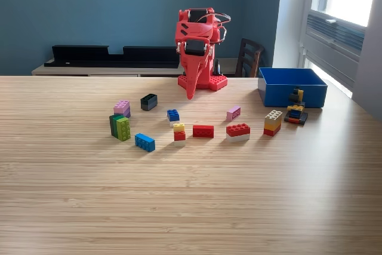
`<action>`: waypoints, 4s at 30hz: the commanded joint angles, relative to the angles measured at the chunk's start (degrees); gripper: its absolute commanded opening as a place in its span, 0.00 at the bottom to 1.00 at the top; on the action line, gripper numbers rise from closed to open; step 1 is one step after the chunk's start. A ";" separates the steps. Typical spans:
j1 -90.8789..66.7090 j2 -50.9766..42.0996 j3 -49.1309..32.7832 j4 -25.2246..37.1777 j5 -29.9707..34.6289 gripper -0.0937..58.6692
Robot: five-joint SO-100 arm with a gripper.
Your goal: Grasp a lego block and put it in the bin.
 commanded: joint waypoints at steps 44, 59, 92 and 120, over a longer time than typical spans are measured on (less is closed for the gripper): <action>-1.05 -0.26 0.26 0.18 -1.41 0.10; -10.99 -0.88 -9.14 -0.26 -2.46 0.29; -24.52 -70.75 -48.69 16.61 -13.71 0.44; -31.38 -99.23 -59.15 7.03 -11.34 0.30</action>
